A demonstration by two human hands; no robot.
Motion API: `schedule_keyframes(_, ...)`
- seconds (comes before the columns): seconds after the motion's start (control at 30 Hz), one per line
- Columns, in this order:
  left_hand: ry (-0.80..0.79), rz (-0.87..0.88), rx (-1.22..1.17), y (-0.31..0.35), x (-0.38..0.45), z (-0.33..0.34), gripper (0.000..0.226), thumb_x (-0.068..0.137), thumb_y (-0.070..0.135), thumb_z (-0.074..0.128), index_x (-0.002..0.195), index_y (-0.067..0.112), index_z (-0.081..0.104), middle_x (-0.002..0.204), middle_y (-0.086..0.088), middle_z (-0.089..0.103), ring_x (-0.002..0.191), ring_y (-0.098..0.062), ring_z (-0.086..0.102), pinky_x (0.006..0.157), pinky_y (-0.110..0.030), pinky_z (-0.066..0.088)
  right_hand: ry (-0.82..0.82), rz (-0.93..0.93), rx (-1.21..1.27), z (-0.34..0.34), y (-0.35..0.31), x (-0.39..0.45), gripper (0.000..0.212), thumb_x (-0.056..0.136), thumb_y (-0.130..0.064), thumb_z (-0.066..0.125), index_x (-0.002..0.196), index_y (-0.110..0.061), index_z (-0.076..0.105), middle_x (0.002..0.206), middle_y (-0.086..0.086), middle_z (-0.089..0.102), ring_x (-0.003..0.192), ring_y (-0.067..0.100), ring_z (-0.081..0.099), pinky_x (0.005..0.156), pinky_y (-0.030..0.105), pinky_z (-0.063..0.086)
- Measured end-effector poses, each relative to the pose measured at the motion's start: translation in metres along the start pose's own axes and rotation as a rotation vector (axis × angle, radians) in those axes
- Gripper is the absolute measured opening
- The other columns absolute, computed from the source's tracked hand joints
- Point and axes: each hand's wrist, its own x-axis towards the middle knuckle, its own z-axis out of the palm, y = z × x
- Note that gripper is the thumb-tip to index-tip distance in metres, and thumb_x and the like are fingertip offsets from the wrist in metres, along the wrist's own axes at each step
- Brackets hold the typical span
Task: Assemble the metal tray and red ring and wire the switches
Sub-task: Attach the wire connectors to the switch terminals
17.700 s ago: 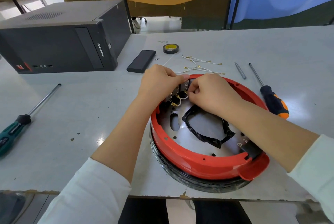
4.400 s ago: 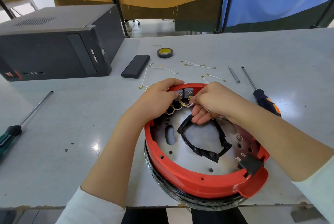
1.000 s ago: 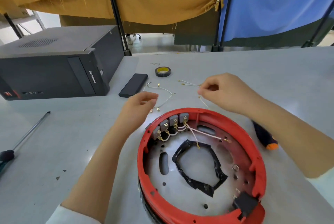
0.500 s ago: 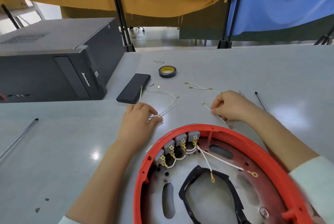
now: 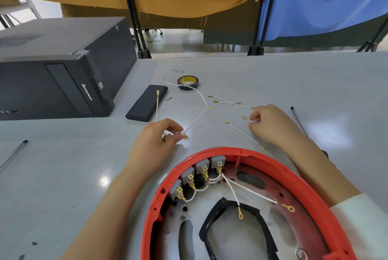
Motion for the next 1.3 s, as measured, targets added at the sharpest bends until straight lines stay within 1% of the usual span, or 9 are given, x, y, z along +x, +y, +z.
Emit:
schedule_keyframes(0.17, -0.002, -0.016, -0.087, 0.004, -0.003, 0.001, 0.02, 0.086, 0.023, 0.07, 0.077, 0.039, 0.063, 0.08, 0.03, 0.064, 0.089, 0.015, 0.054, 0.069, 0.003, 0.035, -0.053, -0.049, 0.058, -0.001, -0.007, -0.002, 0.034, 0.083, 0.0, 0.045, 0.095, -0.016, 0.073, 0.109, 0.002, 0.069, 0.101, 0.022, 0.061, 0.077, 0.021, 0.041)
schedule_keyframes(0.3, -0.018, -0.02, -0.027, 0.003, -0.003, 0.002, 0.016, 0.087, 0.025, 0.068, 0.081, 0.039, 0.062, 0.085, 0.026, 0.063, 0.094, 0.012, 0.053, 0.068, 0.0, 0.036, -0.085, -0.084, 0.058, 0.001, -0.007, -0.002, 0.029, 0.087, -0.002, 0.047, 0.096, -0.018, 0.069, 0.108, 0.002, 0.067, 0.096, 0.02, 0.059, 0.075, 0.022, 0.04)
schedule_keyframes(0.47, -0.06, -0.026, 0.108, -0.002, 0.0, 0.003, 0.013, 0.09, 0.028, 0.065, 0.088, 0.04, 0.059, 0.086, 0.029, 0.056, 0.085, 0.006, 0.05, 0.069, -0.004, 0.031, -0.088, -0.149, 0.067, 0.003, -0.007, 0.0, 0.027, 0.093, -0.006, 0.047, 0.108, -0.019, 0.066, 0.103, 0.001, 0.056, 0.091, 0.018, 0.053, 0.076, 0.025, 0.04)
schedule_keyframes(0.6, -0.057, -0.011, 0.132, -0.003, 0.0, 0.005, 0.015, 0.09, 0.028, 0.064, 0.086, 0.042, 0.058, 0.085, 0.03, 0.055, 0.093, -0.003, 0.048, 0.071, -0.006, 0.029, -0.065, -0.199, 0.082, 0.0, -0.008, 0.001, 0.025, 0.094, -0.006, 0.049, 0.099, -0.02, 0.069, 0.082, -0.009, 0.049, 0.077, 0.012, 0.048, 0.068, 0.025, 0.035)
schedule_keyframes(0.73, -0.044, 0.014, 0.145, -0.003, 0.0, 0.005, 0.018, 0.09, 0.027, 0.064, 0.083, 0.042, 0.057, 0.084, 0.03, 0.053, 0.093, -0.003, 0.046, 0.071, -0.01, 0.03, -0.066, -0.218, 0.132, -0.003, -0.007, 0.003, 0.023, 0.094, -0.006, 0.052, 0.09, -0.024, 0.066, 0.08, -0.007, 0.051, 0.069, 0.005, 0.045, 0.06, 0.025, 0.034)
schedule_keyframes(0.93, 0.0, 0.01, 0.206, -0.006, 0.001, 0.006, 0.013, 0.091, 0.025, 0.063, 0.087, 0.036, 0.059, 0.083, 0.03, 0.052, 0.099, -0.006, 0.043, 0.082, -0.023, 0.031, -0.068, -0.121, 0.02, 0.001, 0.003, 0.002, 0.03, 0.09, -0.006, 0.044, 0.085, -0.034, 0.054, 0.088, -0.01, 0.053, 0.09, 0.02, 0.056, 0.081, 0.035, 0.048)
schedule_keyframes(1.03, 0.051, 0.034, 0.256, -0.007, 0.001, 0.006, 0.006, 0.09, 0.022, 0.064, 0.091, 0.027, 0.067, 0.085, 0.023, 0.056, 0.102, -0.014, 0.047, 0.085, -0.028, 0.036, -0.05, -0.131, 0.033, 0.003, 0.0, 0.004, 0.023, 0.088, -0.009, 0.048, 0.088, -0.032, 0.054, 0.1, -0.002, 0.057, 0.095, 0.021, 0.057, 0.082, 0.032, 0.046)
schedule_keyframes(1.13, 0.086, 0.038, 0.293, -0.007, 0.001, 0.007, 0.008, 0.089, 0.017, 0.066, 0.094, 0.018, 0.072, 0.089, 0.009, 0.064, 0.108, -0.023, 0.051, 0.094, -0.038, 0.04, -0.015, -0.197, 0.013, 0.002, -0.014, 0.02, 0.021, 0.089, -0.015, 0.055, 0.107, -0.023, 0.062, 0.112, 0.003, 0.051, 0.114, 0.024, 0.045, 0.089, 0.031, 0.039)
schedule_keyframes(1.3, 0.098, 0.031, 0.301, -0.009, 0.0, 0.006, 0.009, 0.088, 0.013, 0.066, 0.092, 0.016, 0.074, 0.097, 0.001, 0.07, 0.11, -0.027, 0.052, 0.096, -0.041, 0.04, -0.086, -0.28, -0.115, 0.004, -0.027, 0.042, 0.042, 0.094, -0.015, 0.045, 0.136, -0.017, 0.046, 0.138, 0.005, 0.042, 0.13, 0.027, 0.03, 0.102, 0.041, 0.036)
